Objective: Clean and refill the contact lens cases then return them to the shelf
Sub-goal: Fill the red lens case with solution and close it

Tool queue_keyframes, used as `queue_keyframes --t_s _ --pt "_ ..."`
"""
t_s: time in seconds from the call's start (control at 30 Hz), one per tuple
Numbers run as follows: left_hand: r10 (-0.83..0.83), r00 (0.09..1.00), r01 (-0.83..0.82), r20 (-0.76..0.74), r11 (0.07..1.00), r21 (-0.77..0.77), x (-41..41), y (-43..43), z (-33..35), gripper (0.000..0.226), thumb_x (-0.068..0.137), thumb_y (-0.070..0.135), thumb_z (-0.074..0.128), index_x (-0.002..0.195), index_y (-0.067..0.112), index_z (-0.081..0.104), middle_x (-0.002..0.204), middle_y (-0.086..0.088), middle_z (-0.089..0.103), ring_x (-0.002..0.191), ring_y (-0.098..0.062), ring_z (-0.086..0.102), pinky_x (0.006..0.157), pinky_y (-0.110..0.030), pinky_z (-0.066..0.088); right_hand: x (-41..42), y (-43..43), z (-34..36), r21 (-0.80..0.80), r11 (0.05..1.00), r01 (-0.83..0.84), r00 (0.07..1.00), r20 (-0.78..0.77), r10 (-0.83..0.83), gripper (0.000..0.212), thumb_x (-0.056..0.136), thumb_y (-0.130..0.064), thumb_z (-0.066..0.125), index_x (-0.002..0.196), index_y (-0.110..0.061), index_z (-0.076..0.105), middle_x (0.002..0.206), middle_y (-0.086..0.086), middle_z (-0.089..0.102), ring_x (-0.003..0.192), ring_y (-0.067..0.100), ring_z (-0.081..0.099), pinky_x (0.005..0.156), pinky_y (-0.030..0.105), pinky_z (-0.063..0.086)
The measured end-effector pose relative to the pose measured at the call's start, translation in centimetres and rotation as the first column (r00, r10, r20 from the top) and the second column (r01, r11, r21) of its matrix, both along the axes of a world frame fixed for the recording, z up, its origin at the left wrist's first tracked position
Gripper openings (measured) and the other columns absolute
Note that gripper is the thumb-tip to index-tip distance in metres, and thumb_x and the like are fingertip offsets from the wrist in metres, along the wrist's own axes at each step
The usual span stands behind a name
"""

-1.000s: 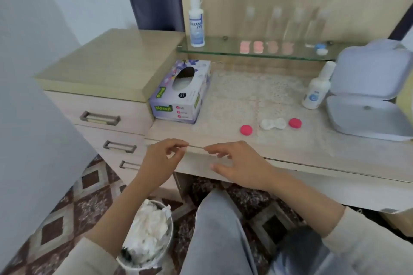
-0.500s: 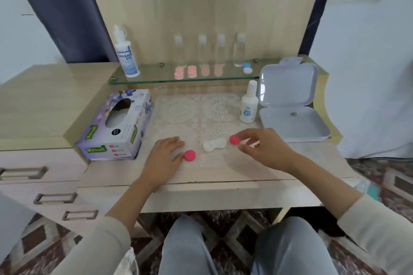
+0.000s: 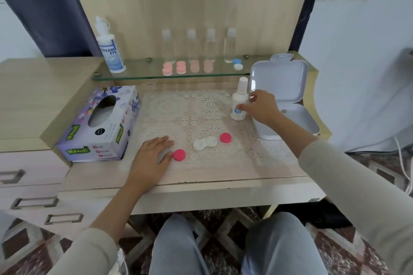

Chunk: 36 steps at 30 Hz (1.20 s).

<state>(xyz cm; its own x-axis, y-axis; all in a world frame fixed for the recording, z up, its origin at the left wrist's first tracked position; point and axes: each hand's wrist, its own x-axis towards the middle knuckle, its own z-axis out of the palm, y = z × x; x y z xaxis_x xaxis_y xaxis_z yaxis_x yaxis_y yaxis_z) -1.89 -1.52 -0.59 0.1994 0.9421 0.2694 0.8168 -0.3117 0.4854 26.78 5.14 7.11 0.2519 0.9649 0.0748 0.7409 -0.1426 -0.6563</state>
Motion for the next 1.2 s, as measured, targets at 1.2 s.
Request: queue_keyframes --t_s 1.2 --pt "-0.429 0.847 0.464 0.315 0.885 -0.041 8.1 -0.4 11.6 0.043 0.086 0.002 0.056 0.106 0.04 0.059 0.11 0.016 0.063 0.104 0.006 0.055 0.093 -0.01 0.041 -4.1 -9.6 -3.5 0.197 0.941 -0.275 0.898 -0.296 0.325 0.043 0.064 -0.02 0.082 0.1 -0.022 0.059 0.092 -0.012 0.062 0.089 0.006 0.059 0.079 0.019 0.051"
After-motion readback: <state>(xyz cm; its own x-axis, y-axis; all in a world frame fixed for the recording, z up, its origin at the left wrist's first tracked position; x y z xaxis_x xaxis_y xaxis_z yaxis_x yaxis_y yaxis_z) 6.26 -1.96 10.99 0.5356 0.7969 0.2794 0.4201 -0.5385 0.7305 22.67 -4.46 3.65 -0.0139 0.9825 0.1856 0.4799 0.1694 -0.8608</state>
